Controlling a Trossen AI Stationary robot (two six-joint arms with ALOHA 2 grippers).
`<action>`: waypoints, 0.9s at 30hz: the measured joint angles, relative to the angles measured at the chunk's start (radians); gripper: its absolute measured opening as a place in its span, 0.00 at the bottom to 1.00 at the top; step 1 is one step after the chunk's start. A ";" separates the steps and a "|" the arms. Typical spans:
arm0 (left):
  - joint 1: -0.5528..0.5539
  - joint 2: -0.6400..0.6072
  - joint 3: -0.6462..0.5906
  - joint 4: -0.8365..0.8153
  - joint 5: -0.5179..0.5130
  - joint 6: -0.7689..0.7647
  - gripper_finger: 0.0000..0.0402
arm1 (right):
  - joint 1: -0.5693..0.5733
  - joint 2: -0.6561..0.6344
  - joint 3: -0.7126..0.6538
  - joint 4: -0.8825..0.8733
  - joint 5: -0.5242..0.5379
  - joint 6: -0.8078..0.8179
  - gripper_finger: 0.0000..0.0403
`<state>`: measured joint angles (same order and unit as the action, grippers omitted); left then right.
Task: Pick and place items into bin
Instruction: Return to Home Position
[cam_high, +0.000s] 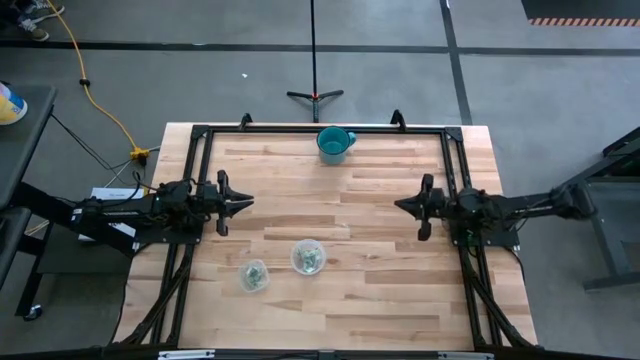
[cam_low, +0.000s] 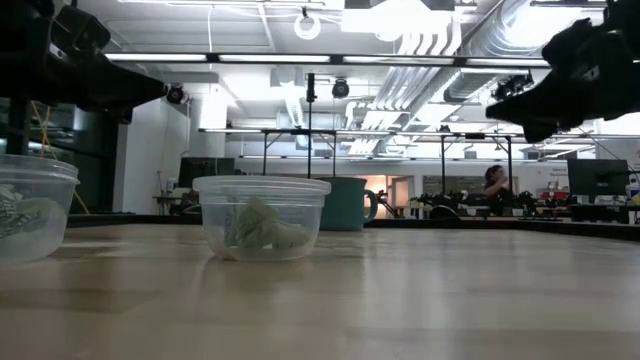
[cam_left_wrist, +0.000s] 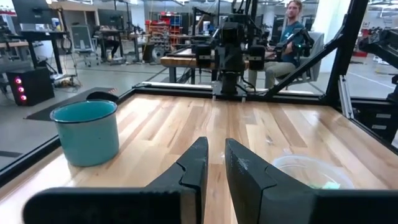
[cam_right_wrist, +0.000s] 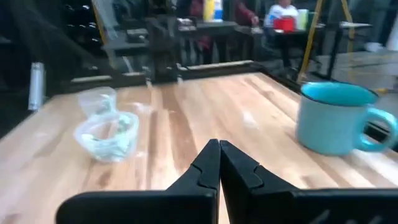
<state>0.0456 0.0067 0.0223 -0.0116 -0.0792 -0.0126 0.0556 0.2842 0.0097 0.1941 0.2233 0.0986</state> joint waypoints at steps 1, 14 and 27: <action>0.000 0.000 0.000 0.000 0.000 0.000 0.23 | 0.007 0.002 0.000 -0.001 0.024 0.000 0.00; 0.000 0.000 0.001 0.001 0.001 0.000 0.23 | 0.010 -0.004 0.000 0.117 -0.011 -0.099 0.00; 0.000 0.000 0.002 0.001 0.000 0.007 0.23 | 0.010 -0.004 0.000 0.110 -0.107 -0.100 0.00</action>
<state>0.0456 0.0067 0.0242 -0.0109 -0.0788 -0.0058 0.0658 0.2802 0.0093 0.3038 0.1166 -0.0015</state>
